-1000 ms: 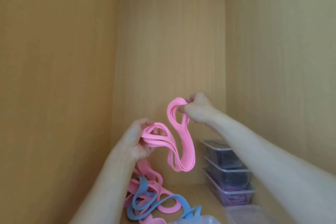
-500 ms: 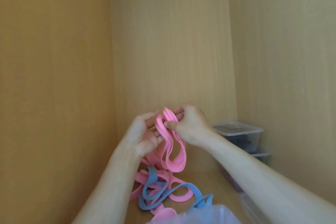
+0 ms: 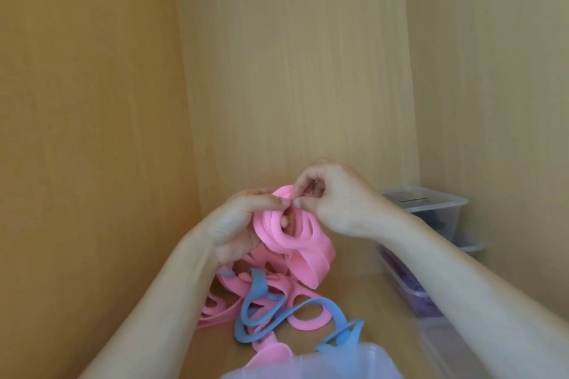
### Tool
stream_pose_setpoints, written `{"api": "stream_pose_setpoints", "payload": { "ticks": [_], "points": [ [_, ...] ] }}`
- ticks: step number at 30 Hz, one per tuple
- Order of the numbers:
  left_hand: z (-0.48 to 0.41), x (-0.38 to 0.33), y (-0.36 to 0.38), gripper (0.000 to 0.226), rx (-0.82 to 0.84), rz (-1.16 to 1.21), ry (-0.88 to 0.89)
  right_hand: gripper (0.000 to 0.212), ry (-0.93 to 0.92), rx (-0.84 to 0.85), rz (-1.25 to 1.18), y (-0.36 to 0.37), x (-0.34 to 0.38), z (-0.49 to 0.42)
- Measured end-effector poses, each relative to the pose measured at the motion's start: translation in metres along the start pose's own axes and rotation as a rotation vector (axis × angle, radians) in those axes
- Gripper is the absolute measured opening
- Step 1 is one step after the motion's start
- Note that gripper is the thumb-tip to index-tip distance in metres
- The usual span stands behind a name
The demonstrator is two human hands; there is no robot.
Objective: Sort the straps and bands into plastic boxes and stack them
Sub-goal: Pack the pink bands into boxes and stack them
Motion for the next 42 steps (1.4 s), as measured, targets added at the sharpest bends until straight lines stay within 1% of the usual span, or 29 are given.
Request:
{"api": "stream_pose_setpoints", "payload": {
  "ticks": [1, 3, 5, 6, 8, 10, 13, 14, 16, 20, 22, 26, 29, 33, 36, 37, 39, 42],
  "points": [
    [0.003, -0.003, 0.003, 0.056, 0.016, -0.035, 0.006, 0.023, -0.012, 0.001, -0.011, -0.001, -0.001, 0.0],
    [0.005, -0.004, 0.003, 0.049, 0.076, -0.016, 0.007, 0.028, -0.027, 0.012, -0.014, -0.003, 0.0, 0.0],
    [0.012, -0.004, 0.01, 0.036, 0.187, 0.015, 0.005, 0.029, -0.02, 0.042, -0.053, -0.006, 0.002, 0.0],
    [0.014, -0.004, 0.012, 0.033, 0.22, 0.007, 0.009, 0.028, -0.008, 0.077, -0.096, -0.008, 0.003, 0.0],
    [0.018, -0.006, 0.015, 0.034, 0.243, -0.036, 0.014, 0.028, 0.02, 0.169, -0.178, -0.012, 0.003, 0.001],
    [0.02, -0.008, 0.021, 0.044, 0.219, -0.052, 0.016, 0.028, 0.021, 0.215, -0.181, -0.015, 0.002, 0.002],
    [0.018, -0.008, 0.024, 0.079, 0.117, -0.068, -0.007, 0.03, -0.001, 0.261, -0.143, -0.02, 0.003, 0.003],
    [0.017, -0.007, 0.024, 0.084, 0.105, -0.092, -0.01, 0.03, -0.007, 0.281, -0.115, -0.022, 0.004, 0.004],
    [0.016, -0.007, 0.024, 0.086, 0.115, -0.119, -0.017, 0.031, -0.015, 0.286, -0.046, -0.025, 0.004, 0.005],
    [0.015, -0.006, 0.02, 0.089, 0.116, -0.099, 0.021, 0.03, -0.052, 0.163, 0.081, -0.03, 0.007, 0.006],
    [0.015, -0.005, 0.022, 0.087, 0.109, -0.095, 0.04, 0.029, -0.046, 0.14, 0.062, -0.032, 0.005, 0.006],
    [0.016, -0.008, 0.029, 0.073, 0.117, -0.066, 0.098, 0.031, 0.019, 0.131, -0.113, -0.041, 0.001, 0.008],
    [0.019, -0.011, 0.03, 0.071, 0.156, 0.028, 0.129, 0.03, 0.045, 0.064, -0.222, -0.048, -0.002, 0.01],
    [0.022, -0.007, 0.03, 0.069, 0.24, -0.024, 0.142, 0.028, 0.126, -0.053, -0.385, -0.056, -0.006, 0.009],
    [0.024, 0.001, 0.027, 0.087, 0.292, 0.01, 0.072, 0.027, 0.184, -0.131, -0.494, -0.059, -0.009, 0.006],
    [0.024, 0.004, 0.026, 0.09, 0.313, -0.003, 0.038, 0.027, 0.201, -0.151, -0.523, -0.06, -0.009, 0.006],
    [0.023, 0.01, 0.025, 0.088, 0.322, -0.079, -0.013, 0.028, 0.237, -0.191, -0.559, -0.061, -0.011, 0.006],
    [0.02, 0.015, 0.028, 0.091, 0.286, -0.232, -0.069, 0.028, 0.27, -0.253, -0.568, -0.063, -0.011, 0.006]
  ]
}}
Point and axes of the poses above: each hand's wrist, its own z-axis away from the middle knuckle, its own y-axis out of the palm, x = y × z, the point moved 2 cm from there along -z, towards the middle knuckle, and after that the axes turned 12 degrees about z, right-handed, at the moved point
